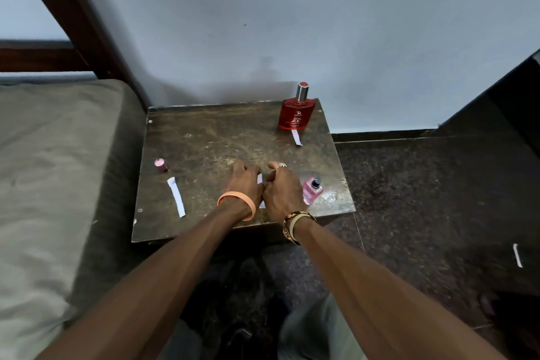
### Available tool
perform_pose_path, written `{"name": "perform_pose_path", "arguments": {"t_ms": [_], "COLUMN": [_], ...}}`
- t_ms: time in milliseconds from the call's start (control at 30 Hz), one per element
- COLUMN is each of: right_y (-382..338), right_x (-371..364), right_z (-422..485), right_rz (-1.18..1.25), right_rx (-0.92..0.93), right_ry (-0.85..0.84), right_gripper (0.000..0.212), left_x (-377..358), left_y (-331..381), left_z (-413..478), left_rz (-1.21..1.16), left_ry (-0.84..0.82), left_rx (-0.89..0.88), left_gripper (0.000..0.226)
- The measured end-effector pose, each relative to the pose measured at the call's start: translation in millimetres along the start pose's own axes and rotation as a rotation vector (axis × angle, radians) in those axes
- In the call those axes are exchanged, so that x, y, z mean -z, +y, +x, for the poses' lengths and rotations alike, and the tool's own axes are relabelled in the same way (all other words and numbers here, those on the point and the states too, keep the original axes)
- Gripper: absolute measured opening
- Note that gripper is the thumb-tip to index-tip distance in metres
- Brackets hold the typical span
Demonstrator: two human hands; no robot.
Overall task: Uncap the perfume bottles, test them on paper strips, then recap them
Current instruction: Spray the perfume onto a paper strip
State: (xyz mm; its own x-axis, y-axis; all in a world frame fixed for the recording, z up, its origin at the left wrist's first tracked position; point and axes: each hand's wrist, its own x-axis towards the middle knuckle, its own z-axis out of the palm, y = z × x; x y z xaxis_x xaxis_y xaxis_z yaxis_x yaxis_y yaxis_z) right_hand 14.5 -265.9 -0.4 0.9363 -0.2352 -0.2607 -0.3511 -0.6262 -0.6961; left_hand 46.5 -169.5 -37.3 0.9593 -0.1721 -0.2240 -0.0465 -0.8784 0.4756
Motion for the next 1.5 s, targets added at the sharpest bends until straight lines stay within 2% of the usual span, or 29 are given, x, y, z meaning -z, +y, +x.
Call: {"name": "perform_pose_path", "arguments": {"t_ms": [100, 367, 467, 633, 733, 1000, 1133, 1267, 1500], "right_y": [5.0, 9.8, 10.2, 10.7, 7.9, -15.6, -30.6, -41.8, -50.8], "right_x": [-1.6, -3.8, -5.3, -7.6, -5.3, 15.0, 32.9, 53.4, 91.5], "right_z": [0.9, 4.6, 5.5, 3.7, 2.4, -9.1, -18.6, -33.4, -61.8], "right_rz": [0.003, -0.003, 0.004, 0.016, 0.078, 0.443, 0.448, 0.475, 0.557], "right_rx": [-0.022, -0.009, -0.007, 0.0, -0.015, -0.116, -0.079, -0.058, -0.031], "right_ry": [0.003, 0.009, 0.01, 0.001, -0.037, -0.106, -0.135, -0.087, -0.102], "right_gripper": [0.043, 0.048, 0.05, 0.047, 0.045, 0.033, 0.04, 0.039, 0.044], "left_x": [-2.6, 2.0, 4.8, 3.9, 12.8, 49.8, 71.5, 90.0, 109.1], "left_y": [0.0, 1.6, 3.6, -3.6, -5.9, -4.5, 9.1, 28.2, 56.7], "left_z": [2.1, 0.1, -0.6, -5.6, -8.7, -26.1, -35.6, -48.4, -72.2], "left_rz": [-0.025, -0.117, -0.223, -0.447, -0.639, -0.909, -1.076, -1.188, -1.22], "left_ry": [0.049, 0.092, 0.08, 0.094, 0.081, 0.133, 0.135, 0.11, 0.104], "left_rx": [0.036, 0.019, 0.005, 0.101, 0.163, 0.214, 0.271, 0.289, 0.282], "left_gripper": [0.024, 0.014, 0.013, 0.018, 0.028, 0.022, 0.017, 0.013, 0.009]}}
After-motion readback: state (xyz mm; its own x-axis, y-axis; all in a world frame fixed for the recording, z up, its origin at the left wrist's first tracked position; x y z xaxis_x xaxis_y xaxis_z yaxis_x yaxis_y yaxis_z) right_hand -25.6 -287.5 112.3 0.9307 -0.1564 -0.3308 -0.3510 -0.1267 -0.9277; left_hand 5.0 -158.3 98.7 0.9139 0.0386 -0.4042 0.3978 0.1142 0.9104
